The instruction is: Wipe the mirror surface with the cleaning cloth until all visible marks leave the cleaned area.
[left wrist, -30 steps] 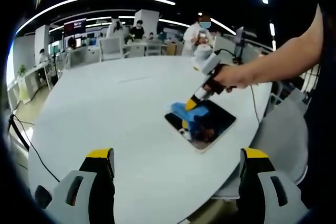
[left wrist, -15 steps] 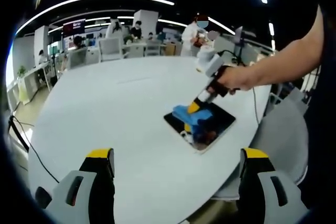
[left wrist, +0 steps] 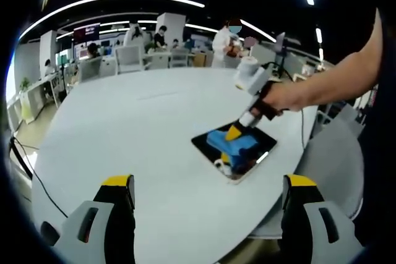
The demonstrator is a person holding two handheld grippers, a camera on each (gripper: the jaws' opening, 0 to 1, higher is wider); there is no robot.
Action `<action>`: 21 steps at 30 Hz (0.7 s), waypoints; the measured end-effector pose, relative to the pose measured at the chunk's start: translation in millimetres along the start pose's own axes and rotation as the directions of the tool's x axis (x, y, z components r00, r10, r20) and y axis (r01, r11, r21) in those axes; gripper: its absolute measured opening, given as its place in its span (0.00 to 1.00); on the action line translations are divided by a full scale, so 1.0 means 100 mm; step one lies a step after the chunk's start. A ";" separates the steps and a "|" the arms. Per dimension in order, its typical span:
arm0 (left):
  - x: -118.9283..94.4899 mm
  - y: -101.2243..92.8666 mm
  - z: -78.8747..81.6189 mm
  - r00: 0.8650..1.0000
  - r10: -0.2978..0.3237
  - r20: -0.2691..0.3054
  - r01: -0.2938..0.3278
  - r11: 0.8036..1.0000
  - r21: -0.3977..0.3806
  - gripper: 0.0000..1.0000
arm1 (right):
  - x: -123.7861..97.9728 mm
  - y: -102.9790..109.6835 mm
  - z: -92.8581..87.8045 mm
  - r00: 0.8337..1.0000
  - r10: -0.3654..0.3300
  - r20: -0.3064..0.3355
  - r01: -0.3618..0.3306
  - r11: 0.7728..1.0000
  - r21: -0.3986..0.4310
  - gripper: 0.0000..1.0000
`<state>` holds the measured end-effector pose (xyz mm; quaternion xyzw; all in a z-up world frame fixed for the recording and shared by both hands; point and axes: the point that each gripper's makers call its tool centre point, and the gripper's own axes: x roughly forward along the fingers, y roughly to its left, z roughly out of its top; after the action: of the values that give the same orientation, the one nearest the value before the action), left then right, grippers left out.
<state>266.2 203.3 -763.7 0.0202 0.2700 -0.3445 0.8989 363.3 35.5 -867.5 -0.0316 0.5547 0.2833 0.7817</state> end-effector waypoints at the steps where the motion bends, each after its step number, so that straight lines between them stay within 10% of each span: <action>1: 0.00 0.00 0.00 1.000 -0.001 0.001 0.001 1.000 -0.002 1.00 | -0.01 0.01 -0.02 1.000 0.002 0.000 -0.002 1.000 -0.001 0.02; 21: 0.01 -0.05 0.07 1.000 -0.010 0.016 0.010 1.000 0.007 1.00 | -0.10 0.15 -0.30 0.999 0.034 -0.010 -0.034 0.999 0.020 0.02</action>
<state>266.8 197.2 -757.9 0.0192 0.2617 -0.3501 0.8992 328.5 33.6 -866.3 -0.0156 0.5620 0.2908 0.7742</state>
